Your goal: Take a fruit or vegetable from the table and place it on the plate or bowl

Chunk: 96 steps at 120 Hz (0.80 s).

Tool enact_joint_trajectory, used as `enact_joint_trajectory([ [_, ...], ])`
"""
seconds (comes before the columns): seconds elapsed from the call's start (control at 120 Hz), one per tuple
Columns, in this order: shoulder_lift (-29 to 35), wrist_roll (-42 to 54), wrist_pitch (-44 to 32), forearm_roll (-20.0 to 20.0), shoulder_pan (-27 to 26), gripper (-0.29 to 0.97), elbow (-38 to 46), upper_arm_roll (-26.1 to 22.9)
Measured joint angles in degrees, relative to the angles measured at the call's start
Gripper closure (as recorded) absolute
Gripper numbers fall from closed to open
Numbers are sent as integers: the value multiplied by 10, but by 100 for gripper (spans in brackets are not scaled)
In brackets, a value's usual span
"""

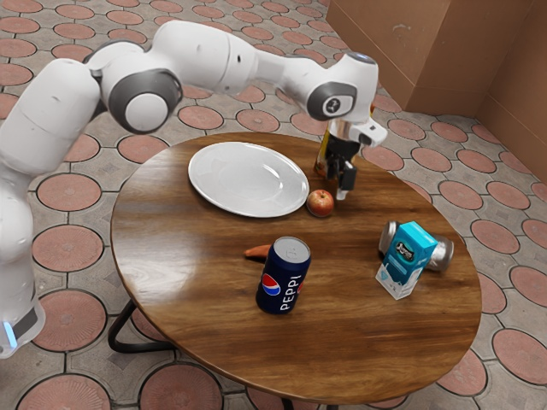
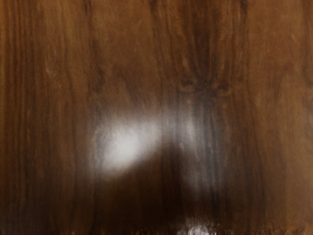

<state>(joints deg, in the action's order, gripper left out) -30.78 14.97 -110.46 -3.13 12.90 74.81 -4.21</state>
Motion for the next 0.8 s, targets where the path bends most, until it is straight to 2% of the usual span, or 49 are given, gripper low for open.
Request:
enact_joint_trajectory([
  [0.217,21,3,100,1,-14,3,-18,-2],
  [0.433,21,6,161,7,-16,3,-10,-2],
  [0.567,18,7,172,14,-18,3,-13,-7],
  [0.8,7,8,136,15,-17,3,-9,-6],
])
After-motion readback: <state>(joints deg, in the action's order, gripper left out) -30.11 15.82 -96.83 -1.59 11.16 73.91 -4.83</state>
